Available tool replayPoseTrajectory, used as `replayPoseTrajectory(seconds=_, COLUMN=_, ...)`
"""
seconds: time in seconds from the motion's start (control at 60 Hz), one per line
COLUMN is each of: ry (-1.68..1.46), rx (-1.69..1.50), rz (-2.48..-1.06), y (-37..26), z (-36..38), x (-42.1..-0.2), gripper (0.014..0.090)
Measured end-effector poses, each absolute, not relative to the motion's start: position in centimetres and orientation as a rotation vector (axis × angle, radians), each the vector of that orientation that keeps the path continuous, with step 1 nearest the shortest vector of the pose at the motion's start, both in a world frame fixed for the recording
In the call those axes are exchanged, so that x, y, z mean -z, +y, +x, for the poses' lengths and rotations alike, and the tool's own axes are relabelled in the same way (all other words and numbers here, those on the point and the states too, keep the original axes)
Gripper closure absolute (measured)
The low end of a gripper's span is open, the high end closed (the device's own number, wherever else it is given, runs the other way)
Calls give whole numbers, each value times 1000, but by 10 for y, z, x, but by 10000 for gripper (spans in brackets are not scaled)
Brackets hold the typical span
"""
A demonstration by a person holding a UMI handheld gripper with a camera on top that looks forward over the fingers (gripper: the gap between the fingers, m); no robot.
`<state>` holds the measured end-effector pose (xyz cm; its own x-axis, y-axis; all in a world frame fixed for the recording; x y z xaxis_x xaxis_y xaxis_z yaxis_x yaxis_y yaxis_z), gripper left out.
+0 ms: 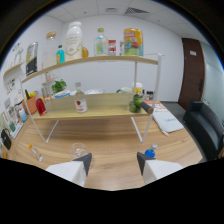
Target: Make me a cup of Mount Fuji.
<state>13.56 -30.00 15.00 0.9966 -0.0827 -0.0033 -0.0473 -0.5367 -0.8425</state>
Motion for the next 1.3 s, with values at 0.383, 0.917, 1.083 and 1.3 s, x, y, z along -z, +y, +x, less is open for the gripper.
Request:
replayPoseTrajectory(seconds=0.383, ry=15, rx=19, rz=-1999, y=-266, z=-4, x=-277, gripper=185)
replayPoseTrajectory(seconds=0.917, ry=18, rx=34, rz=-1747, y=-117, z=-55, x=-399, gripper=278)
replayPoseTrajectory(seconds=1.083, ry=48, rx=32, rz=-1780, y=-93, z=-52, x=-390, gripper=503)
replayPoseTrajectory(seconds=1.3, ry=50, rx=30, rz=-1788, y=-92, z=-53, x=-390, gripper=627)
